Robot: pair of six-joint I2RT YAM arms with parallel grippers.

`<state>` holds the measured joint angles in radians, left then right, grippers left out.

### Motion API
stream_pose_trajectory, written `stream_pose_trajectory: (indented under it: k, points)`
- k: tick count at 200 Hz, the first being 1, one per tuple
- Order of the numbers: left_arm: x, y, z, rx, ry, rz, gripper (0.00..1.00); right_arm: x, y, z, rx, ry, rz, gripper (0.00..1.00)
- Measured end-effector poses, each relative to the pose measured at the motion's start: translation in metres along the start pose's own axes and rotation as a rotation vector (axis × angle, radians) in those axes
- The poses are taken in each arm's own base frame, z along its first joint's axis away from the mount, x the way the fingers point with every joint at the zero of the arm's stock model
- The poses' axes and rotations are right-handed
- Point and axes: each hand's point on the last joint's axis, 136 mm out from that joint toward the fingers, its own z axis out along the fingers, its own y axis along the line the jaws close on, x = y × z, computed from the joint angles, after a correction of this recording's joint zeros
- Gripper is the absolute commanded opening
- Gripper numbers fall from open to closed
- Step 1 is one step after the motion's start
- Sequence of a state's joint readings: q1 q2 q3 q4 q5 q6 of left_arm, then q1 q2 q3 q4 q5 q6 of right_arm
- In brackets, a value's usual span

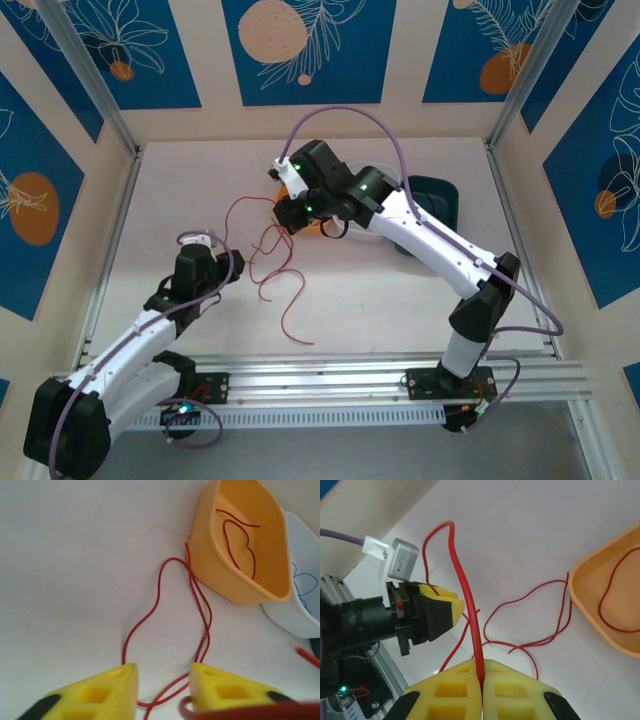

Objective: Untangle the cables

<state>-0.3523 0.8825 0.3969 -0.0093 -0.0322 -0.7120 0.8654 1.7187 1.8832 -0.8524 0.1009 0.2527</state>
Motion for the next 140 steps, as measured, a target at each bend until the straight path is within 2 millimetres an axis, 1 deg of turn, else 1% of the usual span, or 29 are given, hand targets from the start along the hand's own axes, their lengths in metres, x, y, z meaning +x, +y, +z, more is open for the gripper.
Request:
stream_pose_trajectory:
  k: [9, 23, 51, 57, 69, 73, 110, 140]
  points:
    - [0.000, 0.003, 0.000, -0.015, -0.002, 0.000, 0.21, -0.003, 0.000, -0.004, -0.004, -0.014, 0.004, 0.05]
    - [0.000, 0.008, -0.001, -0.038, -0.008, -0.009, 0.19, -0.008, -0.002, -0.010, -0.009, -0.035, 0.014, 0.05]
    - [0.001, 0.015, -0.002, -0.073, -0.013, -0.012, 0.20, -0.012, -0.013, -0.020, -0.007, -0.062, 0.052, 0.05]
    - [0.001, 0.016, -0.003, -0.079, -0.011, -0.012, 0.23, -0.013, -0.017, -0.021, -0.003, -0.065, 0.061, 0.05]
    - [0.003, 0.019, -0.003, -0.091, -0.008, -0.018, 0.38, -0.014, -0.027, -0.024, 0.008, -0.069, 0.092, 0.05]
    - [0.003, 0.020, -0.003, -0.094, -0.005, -0.011, 0.41, -0.014, -0.030, -0.025, 0.012, -0.071, 0.102, 0.05]
    - [0.008, 0.025, -0.003, -0.111, 0.008, -0.017, 0.56, -0.016, -0.063, -0.028, 0.034, -0.080, 0.213, 0.05]
    - [0.009, 0.026, -0.003, -0.117, 0.010, -0.010, 0.72, -0.018, -0.084, -0.033, 0.043, -0.089, 0.295, 0.05]
